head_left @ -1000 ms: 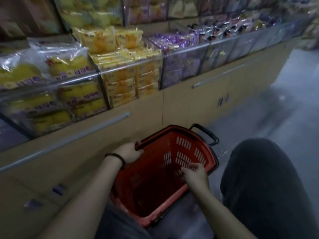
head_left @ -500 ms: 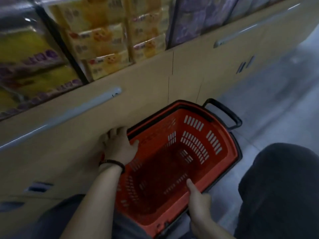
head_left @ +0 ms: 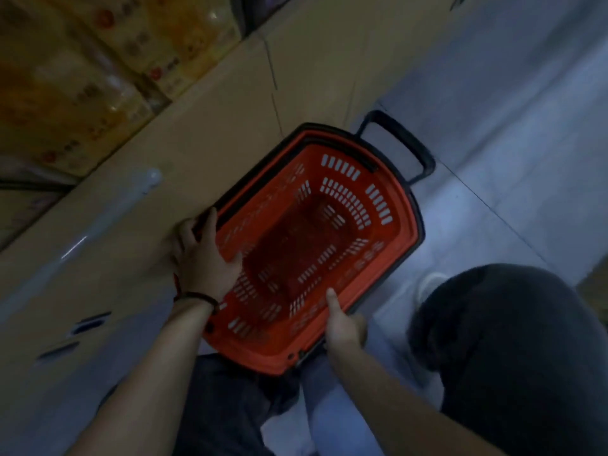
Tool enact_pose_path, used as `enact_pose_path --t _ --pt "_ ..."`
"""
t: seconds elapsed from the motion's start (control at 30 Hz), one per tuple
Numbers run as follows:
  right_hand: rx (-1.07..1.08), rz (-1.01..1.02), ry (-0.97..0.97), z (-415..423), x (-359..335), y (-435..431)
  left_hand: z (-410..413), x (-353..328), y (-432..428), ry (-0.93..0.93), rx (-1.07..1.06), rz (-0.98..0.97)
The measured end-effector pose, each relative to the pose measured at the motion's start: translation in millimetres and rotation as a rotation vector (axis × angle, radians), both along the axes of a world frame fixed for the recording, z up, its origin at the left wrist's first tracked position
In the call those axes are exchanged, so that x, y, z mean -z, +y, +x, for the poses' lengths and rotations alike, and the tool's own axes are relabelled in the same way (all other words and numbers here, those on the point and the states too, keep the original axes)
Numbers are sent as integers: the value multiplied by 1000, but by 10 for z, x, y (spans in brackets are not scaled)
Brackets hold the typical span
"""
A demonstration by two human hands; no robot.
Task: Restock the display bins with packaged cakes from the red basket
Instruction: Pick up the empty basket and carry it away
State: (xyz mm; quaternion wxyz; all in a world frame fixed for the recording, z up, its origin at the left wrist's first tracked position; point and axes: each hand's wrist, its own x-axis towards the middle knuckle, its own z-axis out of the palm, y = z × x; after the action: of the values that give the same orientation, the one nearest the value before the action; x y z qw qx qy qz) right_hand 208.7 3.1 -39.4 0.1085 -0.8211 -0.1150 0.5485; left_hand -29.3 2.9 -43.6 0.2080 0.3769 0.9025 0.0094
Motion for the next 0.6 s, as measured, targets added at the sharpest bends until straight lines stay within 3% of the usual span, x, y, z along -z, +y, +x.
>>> enact_pose_path --t 0.13,0.27,0.3,0.47,0.6 --pt "111 -74 73 -24 -105 -37 -163 -253 227 -159 -77 -125" --pt "184 -165 123 100 267 -255 -147 -355 383 -269 -79 -243" --pt "191 -144 110 59 9 -142 -118 -355 435 -277 -65 -267" --pt "251 -118 158 266 25 -33 54 -352 860 -211 151 -366" --pt "325 -3 59 478 76 244 239 -284 1347 -244 259 -356"
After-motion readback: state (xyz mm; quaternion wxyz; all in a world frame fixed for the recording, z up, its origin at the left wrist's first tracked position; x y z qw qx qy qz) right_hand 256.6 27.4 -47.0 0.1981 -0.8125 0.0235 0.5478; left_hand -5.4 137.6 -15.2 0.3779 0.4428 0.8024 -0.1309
